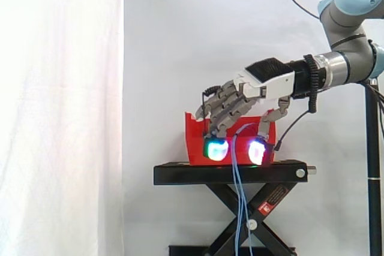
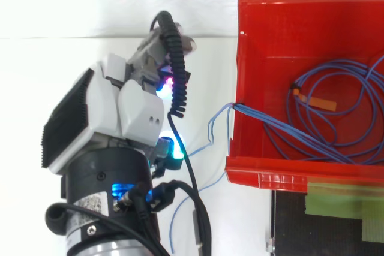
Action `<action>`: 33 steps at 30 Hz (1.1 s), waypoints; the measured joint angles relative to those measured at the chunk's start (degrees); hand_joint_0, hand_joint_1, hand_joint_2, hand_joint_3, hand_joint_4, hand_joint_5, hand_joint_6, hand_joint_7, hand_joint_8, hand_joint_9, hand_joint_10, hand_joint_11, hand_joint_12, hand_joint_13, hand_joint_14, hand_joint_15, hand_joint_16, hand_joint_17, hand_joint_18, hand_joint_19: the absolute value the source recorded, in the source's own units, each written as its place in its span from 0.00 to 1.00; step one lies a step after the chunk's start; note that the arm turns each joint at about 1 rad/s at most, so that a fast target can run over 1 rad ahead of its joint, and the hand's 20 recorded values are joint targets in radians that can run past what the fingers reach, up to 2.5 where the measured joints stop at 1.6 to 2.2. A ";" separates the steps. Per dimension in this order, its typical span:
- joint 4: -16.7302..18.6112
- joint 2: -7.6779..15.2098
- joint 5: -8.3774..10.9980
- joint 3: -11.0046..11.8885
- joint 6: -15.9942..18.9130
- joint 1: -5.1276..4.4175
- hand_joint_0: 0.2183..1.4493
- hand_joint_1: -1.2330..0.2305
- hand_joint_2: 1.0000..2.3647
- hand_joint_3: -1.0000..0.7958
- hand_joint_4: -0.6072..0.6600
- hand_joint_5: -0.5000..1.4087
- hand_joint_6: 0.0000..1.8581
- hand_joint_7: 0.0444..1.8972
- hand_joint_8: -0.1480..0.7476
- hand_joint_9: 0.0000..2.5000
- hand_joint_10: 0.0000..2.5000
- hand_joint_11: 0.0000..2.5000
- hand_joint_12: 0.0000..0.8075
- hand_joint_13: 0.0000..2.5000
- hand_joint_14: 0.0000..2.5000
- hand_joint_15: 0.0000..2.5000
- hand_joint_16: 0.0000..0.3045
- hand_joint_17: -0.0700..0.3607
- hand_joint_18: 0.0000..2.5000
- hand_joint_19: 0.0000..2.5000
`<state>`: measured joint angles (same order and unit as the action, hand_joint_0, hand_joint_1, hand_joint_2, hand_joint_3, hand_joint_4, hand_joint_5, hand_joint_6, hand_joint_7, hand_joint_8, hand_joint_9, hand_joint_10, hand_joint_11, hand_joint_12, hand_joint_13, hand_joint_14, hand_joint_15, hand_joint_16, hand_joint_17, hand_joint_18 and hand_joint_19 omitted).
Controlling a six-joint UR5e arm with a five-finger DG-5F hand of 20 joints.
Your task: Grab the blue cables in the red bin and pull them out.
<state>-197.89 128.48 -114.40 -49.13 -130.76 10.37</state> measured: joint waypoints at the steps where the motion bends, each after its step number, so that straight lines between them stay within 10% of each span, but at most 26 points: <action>1: -0.63 0.01 -0.01 0.00 -0.09 0.11 0.44 0.14 0.00 0.00 0.66 0.64 0.01 0.37 0.48 0.26 0.01 0.27 0.47 0.18 0.01 0.16 0.18 0.45 0.20 0.26; 33: 7.92 0.02 -0.45 -4.12 -6.92 0.87 0.45 0.14 0.00 0.00 0.66 0.64 0.01 0.37 0.48 0.27 0.01 0.27 0.47 0.18 0.01 0.16 0.18 0.44 0.20 0.26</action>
<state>-189.97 128.50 -114.85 -53.25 -137.68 11.24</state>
